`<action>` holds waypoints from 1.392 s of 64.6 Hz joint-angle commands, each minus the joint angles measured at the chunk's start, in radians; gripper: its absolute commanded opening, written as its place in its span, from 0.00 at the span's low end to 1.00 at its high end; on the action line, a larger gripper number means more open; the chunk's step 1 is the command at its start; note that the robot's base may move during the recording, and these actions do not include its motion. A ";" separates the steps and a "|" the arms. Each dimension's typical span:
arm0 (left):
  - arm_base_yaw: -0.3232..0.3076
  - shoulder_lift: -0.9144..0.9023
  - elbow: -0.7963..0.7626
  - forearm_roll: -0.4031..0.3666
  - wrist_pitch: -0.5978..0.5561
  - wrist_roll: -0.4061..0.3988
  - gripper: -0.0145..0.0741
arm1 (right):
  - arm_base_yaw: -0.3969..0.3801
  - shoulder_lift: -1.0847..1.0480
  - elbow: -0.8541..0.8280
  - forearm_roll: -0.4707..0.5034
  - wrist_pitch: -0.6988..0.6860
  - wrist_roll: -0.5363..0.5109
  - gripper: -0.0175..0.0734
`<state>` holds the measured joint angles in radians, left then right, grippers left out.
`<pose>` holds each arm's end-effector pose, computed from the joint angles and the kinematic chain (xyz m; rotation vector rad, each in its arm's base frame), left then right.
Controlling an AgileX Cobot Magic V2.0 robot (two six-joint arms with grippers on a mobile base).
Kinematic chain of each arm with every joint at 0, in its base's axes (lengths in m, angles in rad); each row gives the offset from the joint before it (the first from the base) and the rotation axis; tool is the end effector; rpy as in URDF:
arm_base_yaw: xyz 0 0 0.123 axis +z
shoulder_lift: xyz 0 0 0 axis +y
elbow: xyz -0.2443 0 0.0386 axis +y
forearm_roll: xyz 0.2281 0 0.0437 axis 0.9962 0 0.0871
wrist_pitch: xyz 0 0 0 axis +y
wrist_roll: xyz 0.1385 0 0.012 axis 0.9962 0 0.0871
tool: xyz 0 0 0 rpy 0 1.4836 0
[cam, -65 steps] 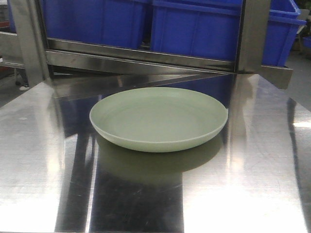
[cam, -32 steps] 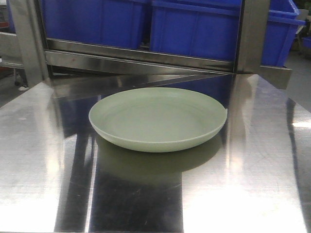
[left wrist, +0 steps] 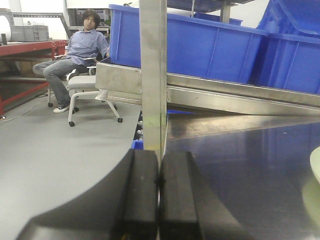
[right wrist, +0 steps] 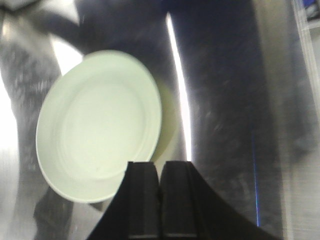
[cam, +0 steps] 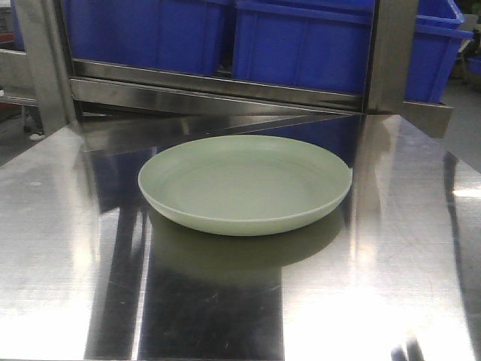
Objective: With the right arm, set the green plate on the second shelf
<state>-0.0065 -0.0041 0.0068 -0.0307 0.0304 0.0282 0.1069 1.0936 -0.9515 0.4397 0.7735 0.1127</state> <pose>0.1226 -0.0009 0.2111 0.0038 1.5167 -0.0079 0.2427 0.0677 0.2754 0.2426 2.3779 0.6177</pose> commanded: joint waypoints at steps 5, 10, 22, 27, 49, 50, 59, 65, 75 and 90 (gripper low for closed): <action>-0.003 -0.017 0.040 -0.003 -0.089 -0.002 0.31 | 0.084 0.085 -0.039 0.040 -0.090 -0.021 0.33; -0.003 -0.017 0.040 -0.003 -0.089 -0.002 0.31 | 0.114 0.137 -0.039 0.042 -0.111 -0.021 0.45; -0.003 -0.017 0.040 -0.003 -0.089 -0.002 0.31 | 0.134 0.255 -0.039 0.120 -0.147 -0.021 0.81; -0.003 -0.017 0.040 -0.003 -0.089 -0.002 0.31 | 0.134 0.302 -0.039 0.129 -0.164 -0.021 0.84; -0.003 -0.017 0.040 -0.003 -0.089 -0.002 0.31 | 0.136 0.429 -0.039 0.224 -0.221 -0.021 0.83; -0.003 -0.017 0.040 -0.003 -0.089 -0.002 0.31 | 0.136 0.432 -0.039 0.228 -0.224 -0.021 0.83; -0.003 -0.017 0.040 -0.003 -0.089 -0.002 0.31 | 0.136 0.470 -0.067 0.247 -0.226 -0.021 0.83; -0.003 -0.017 0.040 -0.003 -0.089 -0.002 0.31 | 0.137 0.495 -0.100 0.247 -0.216 -0.021 0.83; -0.003 -0.017 0.040 -0.003 -0.089 -0.002 0.31 | 0.137 0.548 -0.159 0.248 -0.175 -0.021 0.83; -0.003 -0.017 0.040 -0.003 -0.089 -0.002 0.31 | 0.137 0.609 -0.179 0.248 -0.136 -0.021 0.83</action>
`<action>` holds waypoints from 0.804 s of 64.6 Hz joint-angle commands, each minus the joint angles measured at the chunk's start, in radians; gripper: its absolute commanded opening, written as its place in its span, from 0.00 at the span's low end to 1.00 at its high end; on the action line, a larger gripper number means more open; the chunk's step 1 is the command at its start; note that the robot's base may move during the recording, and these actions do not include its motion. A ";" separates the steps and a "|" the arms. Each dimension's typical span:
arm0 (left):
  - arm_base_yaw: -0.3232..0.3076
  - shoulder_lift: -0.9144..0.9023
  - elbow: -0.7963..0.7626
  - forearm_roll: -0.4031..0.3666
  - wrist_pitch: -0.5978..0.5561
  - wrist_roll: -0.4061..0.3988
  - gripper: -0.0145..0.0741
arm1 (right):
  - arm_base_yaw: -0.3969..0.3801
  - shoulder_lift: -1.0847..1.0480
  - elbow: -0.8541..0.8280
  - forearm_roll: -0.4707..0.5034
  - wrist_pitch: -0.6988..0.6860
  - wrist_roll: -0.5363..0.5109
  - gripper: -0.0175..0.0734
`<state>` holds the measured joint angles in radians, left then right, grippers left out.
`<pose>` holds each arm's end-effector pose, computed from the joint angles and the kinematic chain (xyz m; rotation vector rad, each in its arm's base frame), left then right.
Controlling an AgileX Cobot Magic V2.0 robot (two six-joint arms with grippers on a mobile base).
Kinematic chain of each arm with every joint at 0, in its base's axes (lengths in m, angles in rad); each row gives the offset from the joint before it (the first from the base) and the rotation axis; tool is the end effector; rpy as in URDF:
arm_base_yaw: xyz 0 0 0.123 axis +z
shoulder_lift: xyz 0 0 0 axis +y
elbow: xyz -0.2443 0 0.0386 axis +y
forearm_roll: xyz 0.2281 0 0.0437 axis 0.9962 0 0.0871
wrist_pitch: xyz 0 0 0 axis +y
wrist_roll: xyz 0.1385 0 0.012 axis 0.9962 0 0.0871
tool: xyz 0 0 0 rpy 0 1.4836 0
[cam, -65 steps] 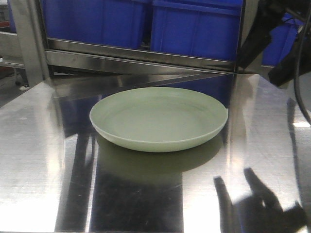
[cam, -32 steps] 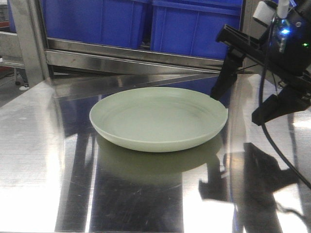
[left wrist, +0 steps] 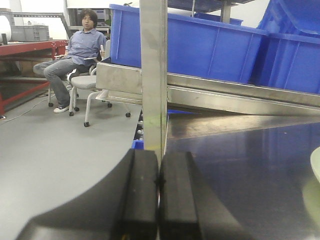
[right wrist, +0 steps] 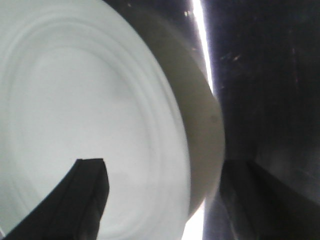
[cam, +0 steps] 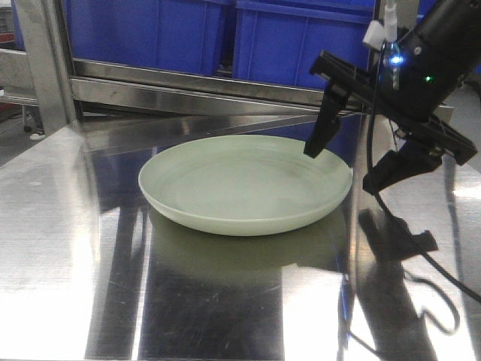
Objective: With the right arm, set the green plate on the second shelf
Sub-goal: 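Move the right gripper down to the plate's rim farthest from the robot, then close the right gripper on the plate rim and lift it up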
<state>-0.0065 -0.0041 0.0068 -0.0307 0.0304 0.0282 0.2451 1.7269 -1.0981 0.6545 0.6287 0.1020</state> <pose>0.1226 -0.0009 0.2111 0.0038 1.5167 -0.0079 0.3266 0.1330 0.1459 0.4331 2.7121 0.7664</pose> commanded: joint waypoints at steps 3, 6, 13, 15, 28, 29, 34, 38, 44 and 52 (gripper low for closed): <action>-0.003 -0.017 0.040 -0.003 -0.089 -0.002 0.31 | -0.001 -0.015 -0.032 0.033 0.014 -0.010 0.83; -0.003 -0.017 0.040 -0.003 -0.089 -0.002 0.31 | -0.001 -0.009 -0.032 0.033 0.018 -0.010 0.83; -0.003 -0.017 0.040 -0.003 -0.089 -0.002 0.31 | -0.001 -0.005 -0.032 0.033 0.018 -0.010 0.79; -0.003 -0.017 0.040 -0.003 -0.089 -0.002 0.31 | -0.001 -0.005 -0.032 0.033 0.018 -0.010 0.75; -0.003 -0.017 0.040 -0.003 -0.089 -0.002 0.31 | -0.001 -0.005 -0.032 0.034 0.018 -0.009 0.42; -0.003 -0.017 0.040 -0.003 -0.089 -0.002 0.31 | -0.001 -0.005 -0.032 0.034 0.018 -0.009 0.40; -0.003 -0.017 0.040 -0.003 -0.089 -0.002 0.31 | -0.001 -0.005 -0.032 0.034 0.023 -0.009 0.28; -0.003 -0.017 0.040 -0.003 -0.089 -0.002 0.31 | -0.001 -0.005 -0.032 0.034 0.032 -0.009 0.24; -0.003 -0.017 0.040 -0.003 -0.089 -0.002 0.31 | -0.003 -0.009 -0.032 0.034 0.038 -0.010 0.25; -0.003 -0.017 0.040 -0.003 -0.089 -0.002 0.31 | -0.003 -0.045 -0.032 0.019 0.025 -0.010 0.25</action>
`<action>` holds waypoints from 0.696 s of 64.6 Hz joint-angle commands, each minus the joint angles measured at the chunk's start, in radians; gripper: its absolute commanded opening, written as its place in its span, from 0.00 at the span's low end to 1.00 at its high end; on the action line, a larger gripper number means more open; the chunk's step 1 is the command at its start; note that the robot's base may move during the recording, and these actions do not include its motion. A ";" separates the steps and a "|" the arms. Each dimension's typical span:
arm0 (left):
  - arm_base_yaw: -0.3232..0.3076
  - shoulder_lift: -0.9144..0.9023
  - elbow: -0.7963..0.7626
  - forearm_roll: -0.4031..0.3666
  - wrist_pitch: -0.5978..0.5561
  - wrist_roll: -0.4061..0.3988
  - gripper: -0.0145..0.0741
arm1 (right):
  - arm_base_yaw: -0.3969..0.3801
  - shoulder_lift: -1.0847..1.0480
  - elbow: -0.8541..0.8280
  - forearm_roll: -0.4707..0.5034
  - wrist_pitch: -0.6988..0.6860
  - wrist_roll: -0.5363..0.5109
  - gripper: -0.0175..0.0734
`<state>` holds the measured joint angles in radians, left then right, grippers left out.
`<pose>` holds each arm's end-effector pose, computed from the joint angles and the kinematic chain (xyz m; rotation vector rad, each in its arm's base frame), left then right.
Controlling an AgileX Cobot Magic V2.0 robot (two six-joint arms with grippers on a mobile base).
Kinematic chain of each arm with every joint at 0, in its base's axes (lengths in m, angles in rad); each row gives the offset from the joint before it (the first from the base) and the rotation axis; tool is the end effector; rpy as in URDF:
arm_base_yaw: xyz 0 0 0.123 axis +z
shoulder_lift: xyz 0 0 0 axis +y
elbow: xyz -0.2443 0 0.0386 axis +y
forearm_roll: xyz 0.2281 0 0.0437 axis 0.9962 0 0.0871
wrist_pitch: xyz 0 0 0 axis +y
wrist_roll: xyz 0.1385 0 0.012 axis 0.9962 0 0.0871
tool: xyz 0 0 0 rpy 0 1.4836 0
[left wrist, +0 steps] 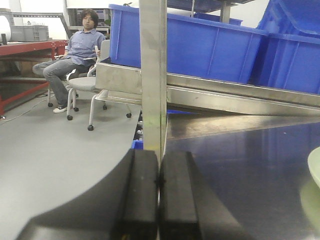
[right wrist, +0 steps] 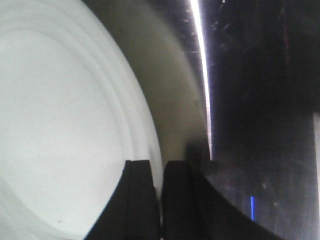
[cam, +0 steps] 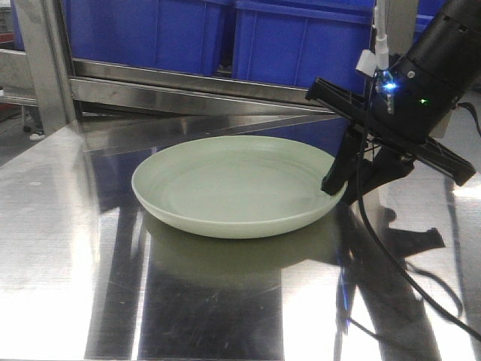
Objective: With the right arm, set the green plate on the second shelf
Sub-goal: 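Close the right gripper on the plate rim and lift it up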
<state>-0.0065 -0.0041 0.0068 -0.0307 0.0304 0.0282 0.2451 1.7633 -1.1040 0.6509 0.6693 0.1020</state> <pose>0.1226 -0.0009 0.2111 0.0038 1.5167 -0.0079 0.3231 0.1347 0.1335 0.4329 2.7817 0.7634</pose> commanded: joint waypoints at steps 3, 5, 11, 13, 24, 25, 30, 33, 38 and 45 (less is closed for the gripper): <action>-0.003 -0.017 0.040 -0.003 -0.089 -0.002 0.31 | -0.003 -0.112 -0.026 0.012 -0.023 -0.010 0.25; -0.003 -0.017 0.040 -0.003 -0.089 -0.002 0.31 | -0.003 -0.133 -0.026 -0.005 -0.026 -0.010 0.25; -0.003 -0.017 0.040 -0.003 -0.089 -0.002 0.31 | -0.003 -0.225 -0.023 -0.075 -0.026 -0.010 0.25; -0.003 -0.017 0.040 -0.003 -0.089 -0.002 0.31 | -0.003 -0.264 -0.022 -0.101 -0.026 -0.010 0.25; -0.003 -0.017 0.040 -0.003 -0.089 -0.002 0.31 | -0.003 -0.453 -0.021 -0.232 -0.028 -0.010 0.25; -0.003 -0.017 0.040 -0.003 -0.089 -0.002 0.31 | -0.003 -0.480 -0.021 -0.241 -0.031 -0.010 0.25; -0.003 -0.017 0.040 -0.003 -0.089 -0.002 0.31 | -0.003 -0.566 -0.021 -0.286 -0.036 -0.010 0.25; -0.003 -0.017 0.040 -0.003 -0.089 -0.002 0.31 | -0.003 -0.622 -0.021 -0.307 -0.036 -0.010 0.25; -0.003 -0.017 0.040 -0.003 -0.089 -0.002 0.31 | -0.003 -0.700 -0.021 -0.340 -0.028 -0.010 0.25; -0.003 -0.017 0.040 -0.003 -0.089 -0.002 0.31 | -0.003 -0.812 -0.021 -0.379 -0.013 -0.010 0.25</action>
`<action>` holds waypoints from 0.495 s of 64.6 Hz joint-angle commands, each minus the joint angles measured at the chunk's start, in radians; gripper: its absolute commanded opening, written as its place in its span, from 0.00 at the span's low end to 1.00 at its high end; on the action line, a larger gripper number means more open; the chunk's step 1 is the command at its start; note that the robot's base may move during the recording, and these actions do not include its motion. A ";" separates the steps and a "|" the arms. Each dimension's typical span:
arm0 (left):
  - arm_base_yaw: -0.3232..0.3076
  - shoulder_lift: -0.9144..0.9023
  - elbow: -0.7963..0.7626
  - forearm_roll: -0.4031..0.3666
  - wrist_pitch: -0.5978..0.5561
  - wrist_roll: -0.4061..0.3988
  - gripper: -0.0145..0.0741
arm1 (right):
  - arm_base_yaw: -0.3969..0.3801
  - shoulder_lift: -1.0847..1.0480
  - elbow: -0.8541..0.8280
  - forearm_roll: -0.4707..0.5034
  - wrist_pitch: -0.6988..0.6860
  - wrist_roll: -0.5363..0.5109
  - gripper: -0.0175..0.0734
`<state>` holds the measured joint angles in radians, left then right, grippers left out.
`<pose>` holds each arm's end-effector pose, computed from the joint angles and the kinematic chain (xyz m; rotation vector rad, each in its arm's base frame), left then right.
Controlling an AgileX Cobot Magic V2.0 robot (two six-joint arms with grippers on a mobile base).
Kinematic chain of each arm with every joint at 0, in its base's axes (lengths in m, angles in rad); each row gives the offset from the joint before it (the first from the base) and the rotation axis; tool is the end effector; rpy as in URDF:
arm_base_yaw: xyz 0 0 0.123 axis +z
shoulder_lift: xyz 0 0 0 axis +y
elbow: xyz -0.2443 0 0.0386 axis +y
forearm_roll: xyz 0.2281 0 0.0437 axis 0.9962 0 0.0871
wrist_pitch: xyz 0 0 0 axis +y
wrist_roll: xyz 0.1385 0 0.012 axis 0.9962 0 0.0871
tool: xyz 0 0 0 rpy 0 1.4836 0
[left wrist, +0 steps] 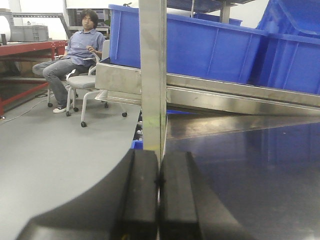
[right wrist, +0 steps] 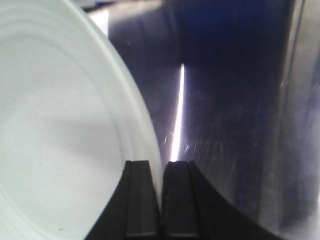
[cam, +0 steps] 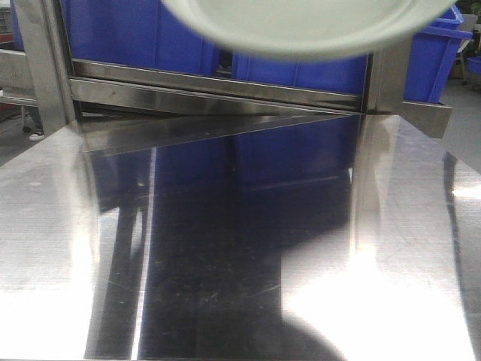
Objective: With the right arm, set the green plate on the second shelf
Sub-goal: 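Close the right gripper on the plate rim and lift it up, then raise the held plate upright beside the right arm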
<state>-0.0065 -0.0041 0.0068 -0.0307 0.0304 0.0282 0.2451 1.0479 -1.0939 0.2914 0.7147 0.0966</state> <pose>0.1226 -0.0009 0.2111 0.0038 1.5167 -0.0079 0.2390 0.0868 0.3354 -0.0333 2.1666 0.5308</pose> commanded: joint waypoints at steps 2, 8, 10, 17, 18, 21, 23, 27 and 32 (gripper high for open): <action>-0.003 -0.017 0.040 -0.003 -0.089 -0.002 0.31 | -0.003 -0.133 -0.031 -0.031 -0.053 -0.005 0.25; -0.003 -0.017 0.040 -0.003 -0.089 -0.002 0.31 | -0.003 -0.208 -0.031 -0.058 -0.032 -0.005 0.25; -0.003 -0.017 0.040 -0.003 -0.089 -0.002 0.31 | -0.003 -0.227 -0.031 -0.059 -0.021 -0.005 0.25; -0.003 -0.017 0.040 -0.003 -0.089 -0.002 0.31 | -0.003 -0.280 -0.031 -0.059 0.037 -0.005 0.25; -0.003 -0.017 0.040 -0.003 -0.089 -0.002 0.31 | -0.003 -0.284 -0.031 -0.059 0.043 -0.005 0.25; -0.003 -0.017 0.040 -0.003 -0.089 -0.002 0.31 | -0.003 -0.296 -0.031 -0.059 0.055 -0.005 0.25; -0.003 -0.017 0.040 -0.003 -0.089 -0.002 0.31 | -0.003 -0.300 -0.031 -0.059 0.056 -0.005 0.25; -0.003 -0.017 0.040 -0.003 -0.089 -0.002 0.31 | -0.003 -0.300 -0.031 -0.059 0.056 -0.005 0.25; -0.003 -0.017 0.040 -0.003 -0.089 -0.002 0.31 | -0.003 -0.300 -0.031 -0.060 0.056 -0.005 0.25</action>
<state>-0.0065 -0.0041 0.0068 -0.0307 0.0304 0.0282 0.2451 0.7536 -1.0939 0.2250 0.8630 0.0960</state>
